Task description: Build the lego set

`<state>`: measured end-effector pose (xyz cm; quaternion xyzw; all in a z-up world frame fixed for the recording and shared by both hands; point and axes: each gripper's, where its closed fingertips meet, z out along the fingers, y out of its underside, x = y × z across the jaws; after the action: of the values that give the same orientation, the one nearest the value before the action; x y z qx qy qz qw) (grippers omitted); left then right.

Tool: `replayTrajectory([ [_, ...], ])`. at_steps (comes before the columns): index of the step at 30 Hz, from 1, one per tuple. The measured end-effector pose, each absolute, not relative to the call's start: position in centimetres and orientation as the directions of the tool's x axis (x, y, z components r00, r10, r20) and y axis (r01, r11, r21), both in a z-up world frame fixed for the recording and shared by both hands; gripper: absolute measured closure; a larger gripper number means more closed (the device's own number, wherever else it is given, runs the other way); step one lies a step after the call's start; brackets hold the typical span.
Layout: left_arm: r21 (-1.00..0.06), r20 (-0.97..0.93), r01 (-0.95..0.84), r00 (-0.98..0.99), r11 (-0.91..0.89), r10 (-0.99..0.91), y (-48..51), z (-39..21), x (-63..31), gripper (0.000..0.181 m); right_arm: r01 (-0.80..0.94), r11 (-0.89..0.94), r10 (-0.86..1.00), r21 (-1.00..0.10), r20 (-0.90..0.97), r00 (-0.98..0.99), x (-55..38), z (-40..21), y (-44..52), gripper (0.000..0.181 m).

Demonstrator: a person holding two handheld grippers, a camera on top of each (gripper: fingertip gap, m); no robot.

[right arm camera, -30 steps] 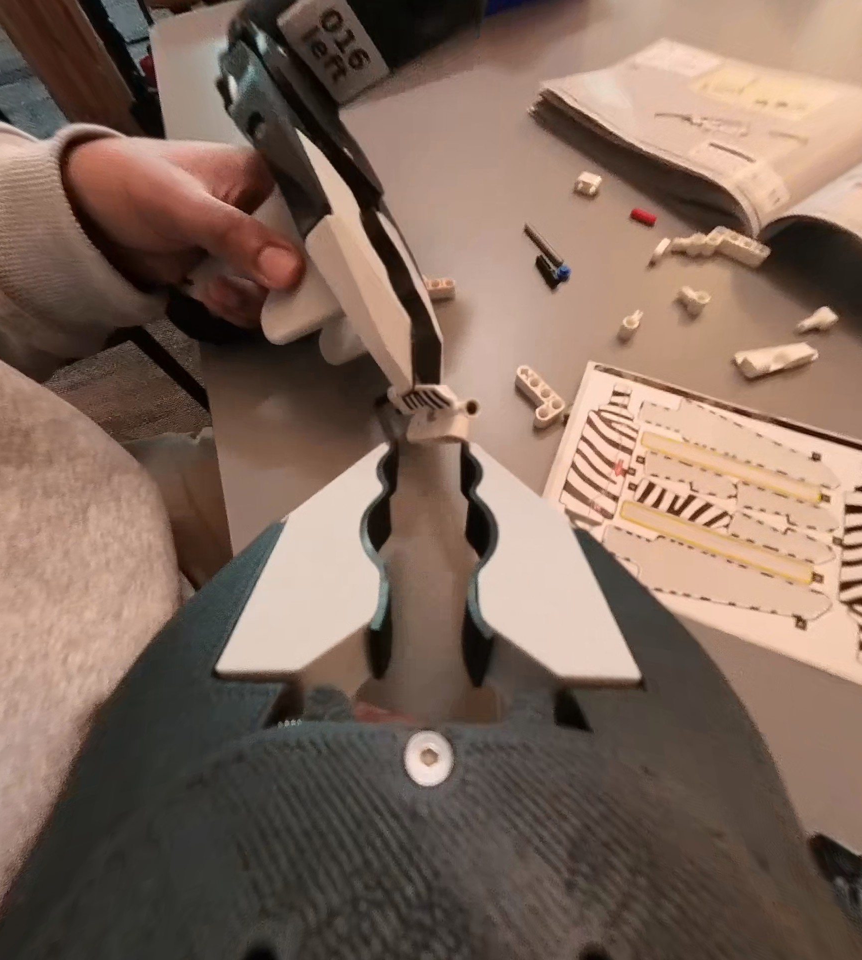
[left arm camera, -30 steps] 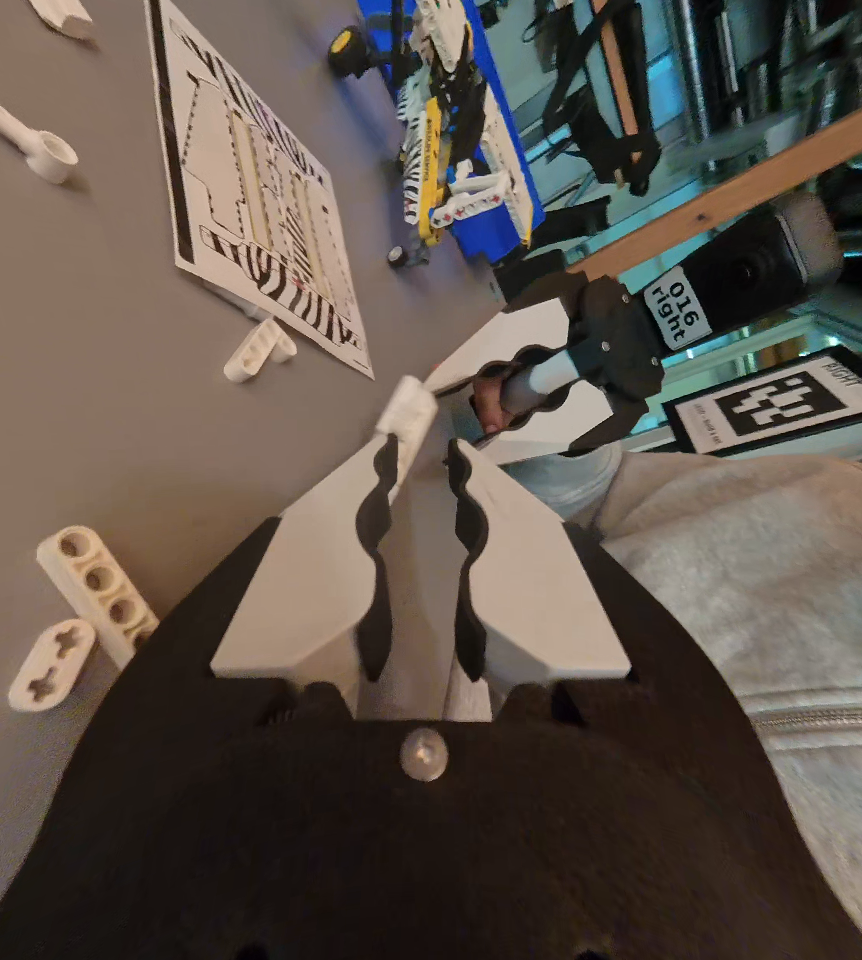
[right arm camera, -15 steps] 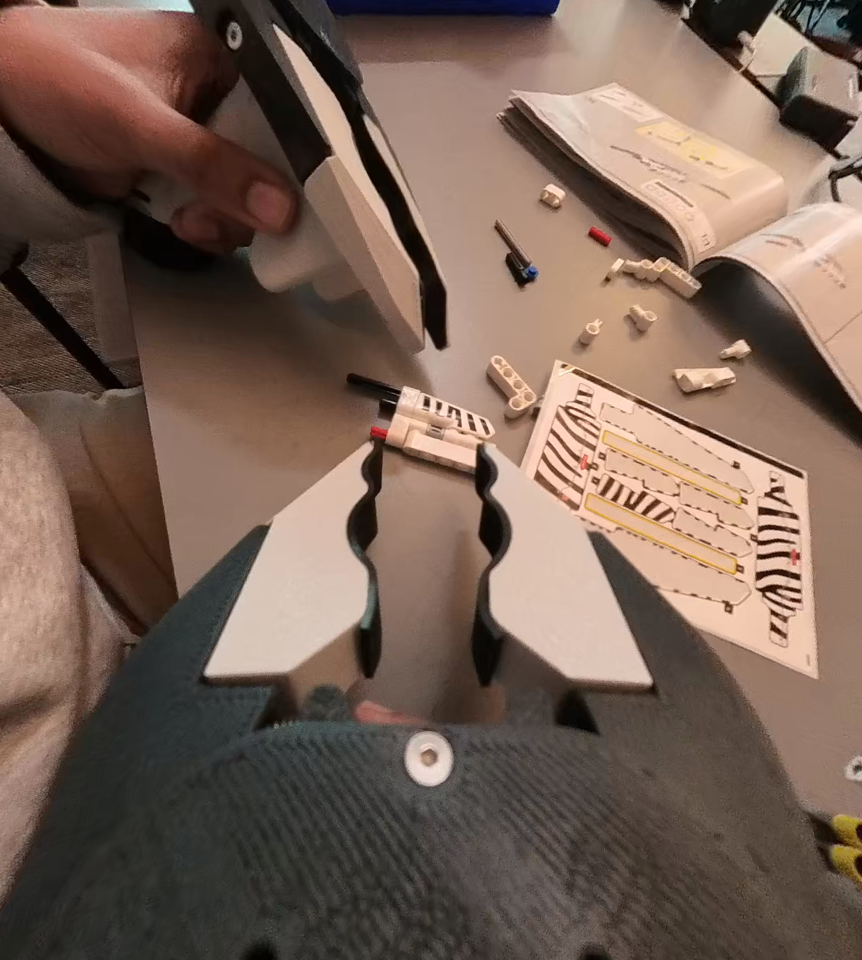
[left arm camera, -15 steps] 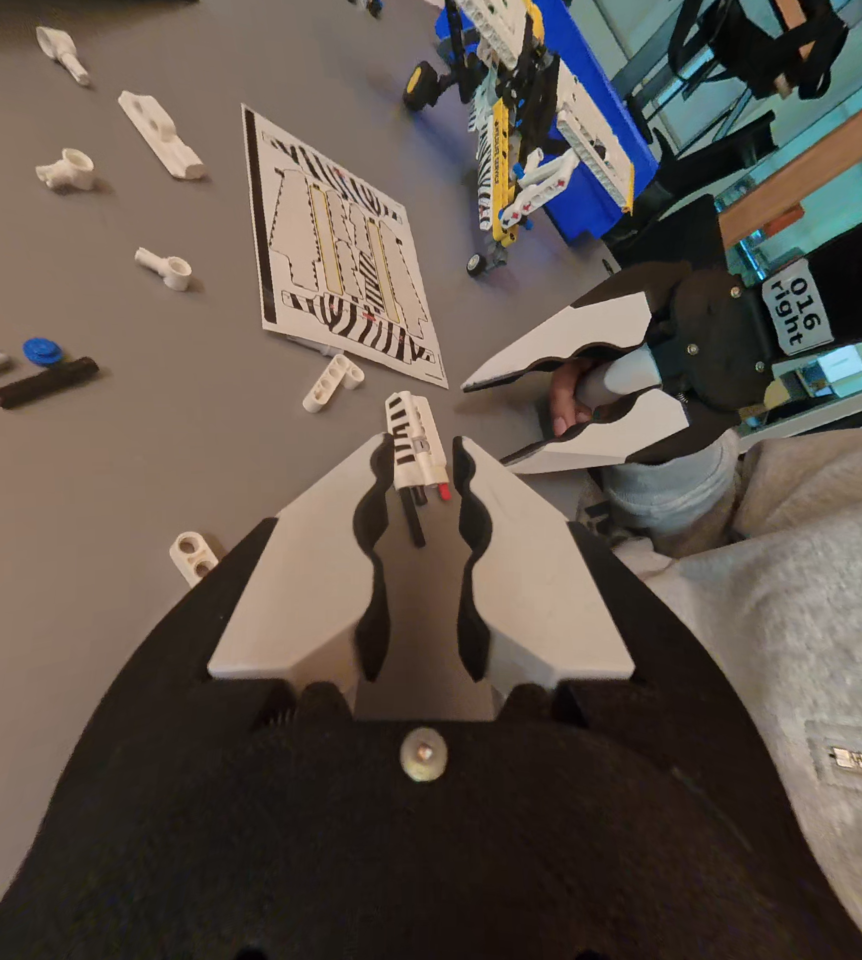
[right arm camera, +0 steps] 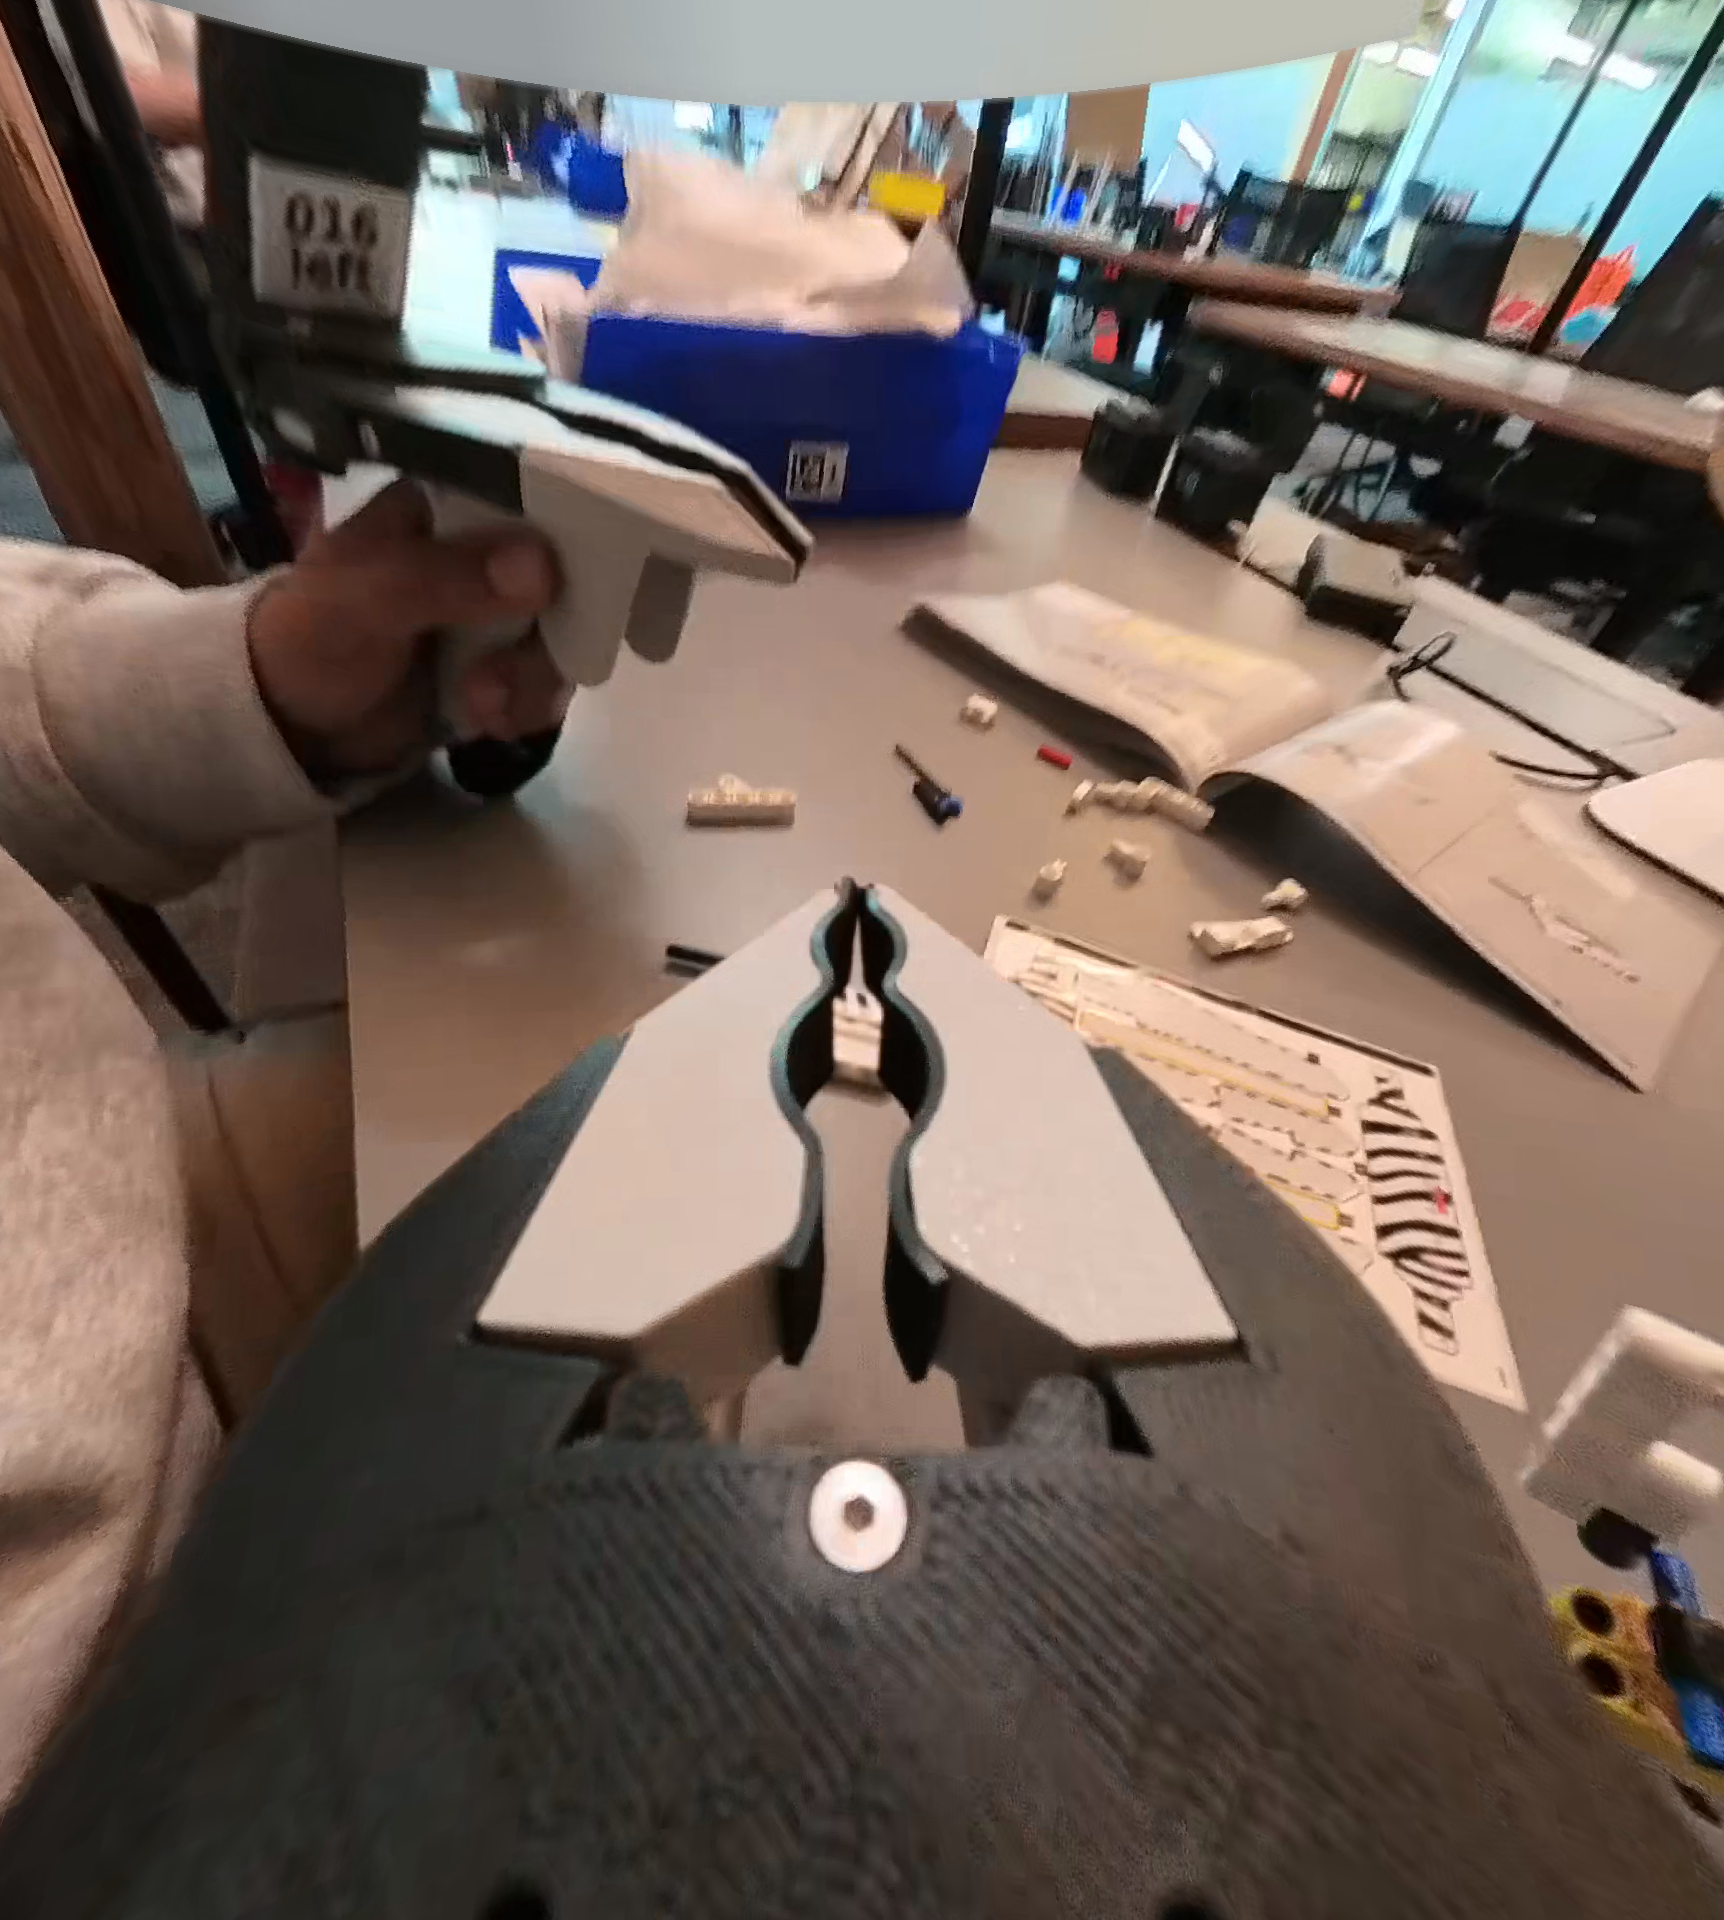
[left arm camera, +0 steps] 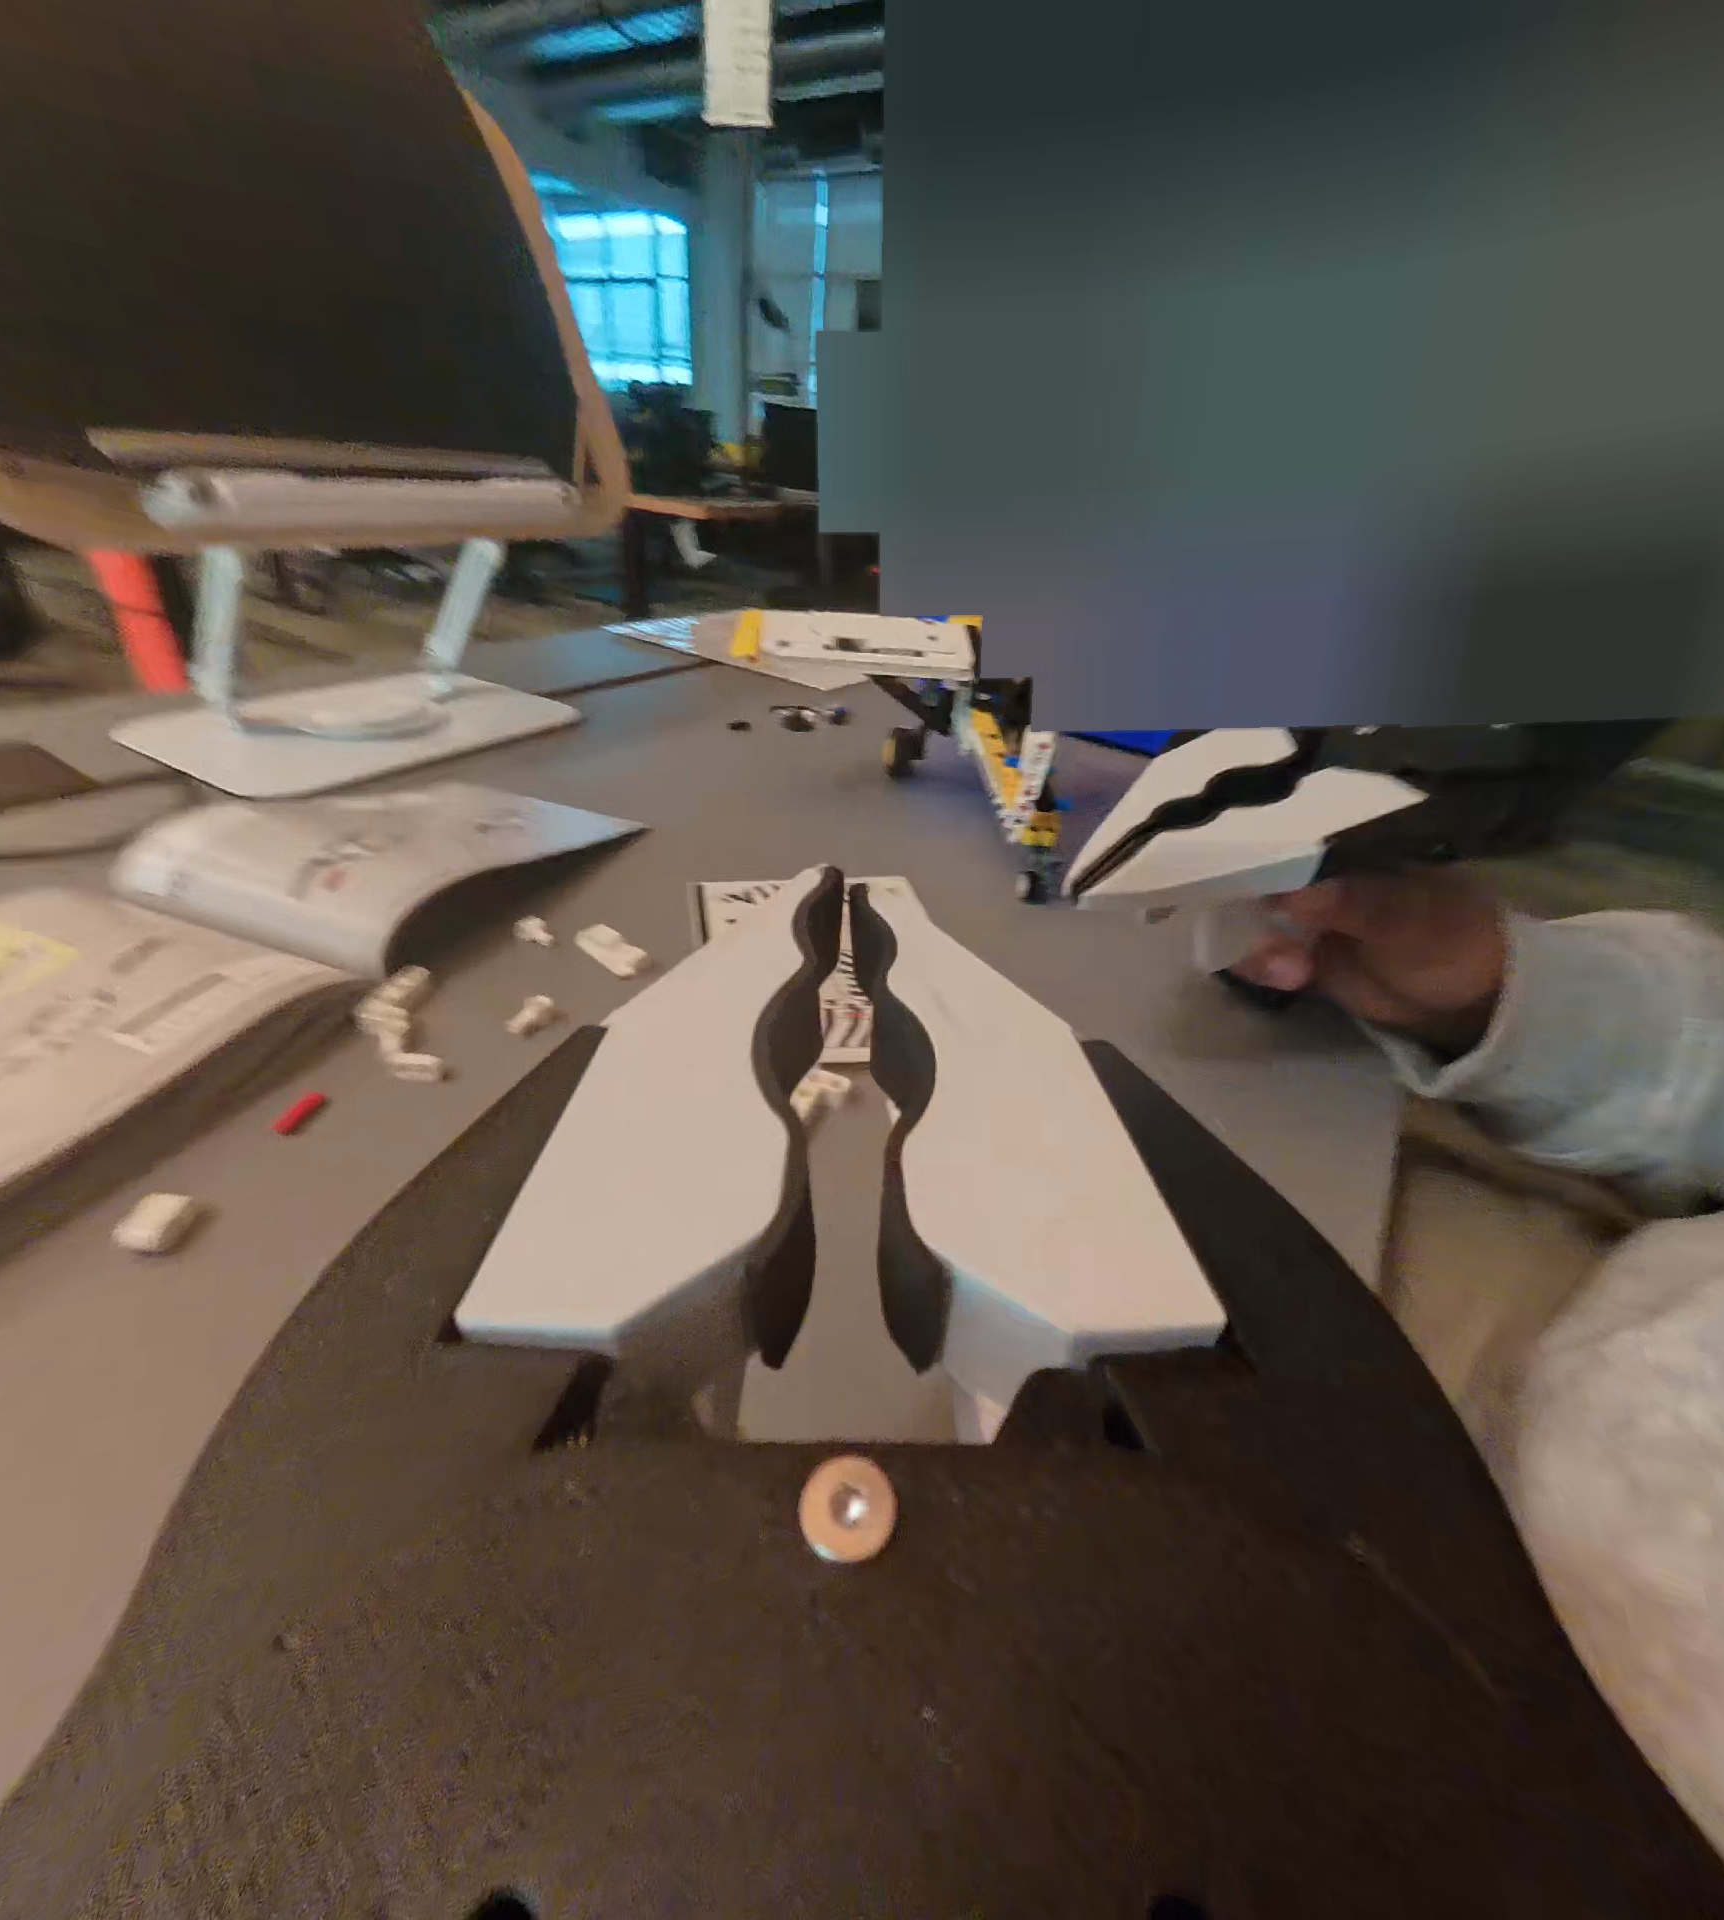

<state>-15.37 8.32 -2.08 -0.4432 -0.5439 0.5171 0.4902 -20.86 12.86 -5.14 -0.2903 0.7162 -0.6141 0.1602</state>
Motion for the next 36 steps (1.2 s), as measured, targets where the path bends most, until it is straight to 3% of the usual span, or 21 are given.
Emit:
replayTrajectory([
  [1,-0.999,0.029,-0.022,-0.158,0.025,0.987,8.3,-1.9,-15.3,0.179,-0.194,0.061,-0.612,-0.979,0.117,-0.782,-21.0,-4.7,13.0,0.181],
  [4,-0.999,-0.023,0.026,-0.163,-0.019,0.986,8.7,-2.5,-15.9,0.180,-0.156,0.032,-0.606,-0.987,0.105,-0.789,-21.3,-4.1,13.0,0.180],
  [18,-0.982,0.186,0.028,-0.093,0.189,0.978,7.9,-3.2,-16.3,0.181,-0.154,0.029,-0.605,-0.988,0.105,-0.789,-21.4,-4.0,13.0,0.177],
  [32,-0.951,0.305,0.028,-0.037,0.306,0.952,7.9,-3.4,-16.3,0.167,-0.133,0.015,-0.603,-0.991,0.097,-0.792,-21.6,-3.7,13.1,0.171],
  [36,-0.948,0.318,0.013,-0.040,0.319,0.947,7.7,-3.3,-16.1,0.166,-0.227,-0.060,-0.540,-0.972,0.223,-0.812,-22.8,-3.5,12.6,0.171],
])
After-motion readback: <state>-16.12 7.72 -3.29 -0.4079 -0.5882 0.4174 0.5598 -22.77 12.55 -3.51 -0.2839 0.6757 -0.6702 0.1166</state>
